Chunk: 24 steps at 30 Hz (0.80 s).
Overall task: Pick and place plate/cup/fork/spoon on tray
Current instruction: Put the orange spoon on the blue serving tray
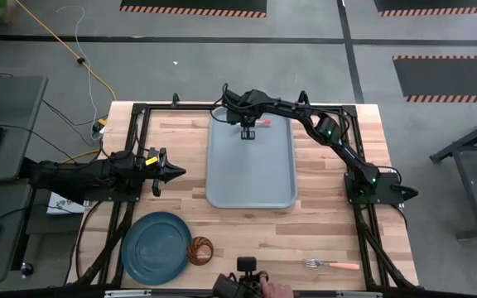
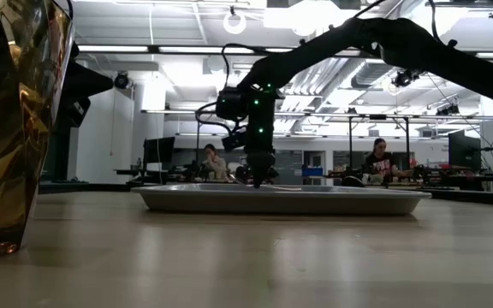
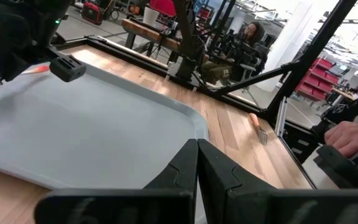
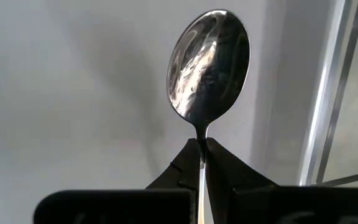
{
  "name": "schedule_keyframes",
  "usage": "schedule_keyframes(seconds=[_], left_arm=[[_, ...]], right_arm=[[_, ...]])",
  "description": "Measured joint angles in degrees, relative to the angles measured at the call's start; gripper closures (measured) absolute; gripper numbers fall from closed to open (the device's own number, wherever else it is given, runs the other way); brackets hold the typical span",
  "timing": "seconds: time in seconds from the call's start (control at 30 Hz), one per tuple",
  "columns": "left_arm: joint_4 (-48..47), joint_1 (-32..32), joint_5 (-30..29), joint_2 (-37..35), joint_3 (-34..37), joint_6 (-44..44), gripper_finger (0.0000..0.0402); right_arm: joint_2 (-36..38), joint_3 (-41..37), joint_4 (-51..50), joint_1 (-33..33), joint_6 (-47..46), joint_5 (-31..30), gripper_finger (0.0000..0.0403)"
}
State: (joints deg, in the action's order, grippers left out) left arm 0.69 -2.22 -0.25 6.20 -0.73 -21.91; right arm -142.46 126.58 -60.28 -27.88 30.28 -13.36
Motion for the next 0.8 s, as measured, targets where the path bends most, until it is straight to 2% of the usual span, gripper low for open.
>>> schedule_keyframes(seconds=[0.57, 0.8], left_arm=[[0.0, 0.0, 0.0, 0.0, 0.0, 0.0, 0.0401], [0.0, 0.0, 0.0, 0.0, 0.0, 0.0, 0.0401]], right_arm=[[-0.3, 0.0, 1.0, -0.2, -1.4, 0.3, 0.0403], [-0.3, 0.0, 1.1, -0.2, -1.5, 0.3, 0.0384]])
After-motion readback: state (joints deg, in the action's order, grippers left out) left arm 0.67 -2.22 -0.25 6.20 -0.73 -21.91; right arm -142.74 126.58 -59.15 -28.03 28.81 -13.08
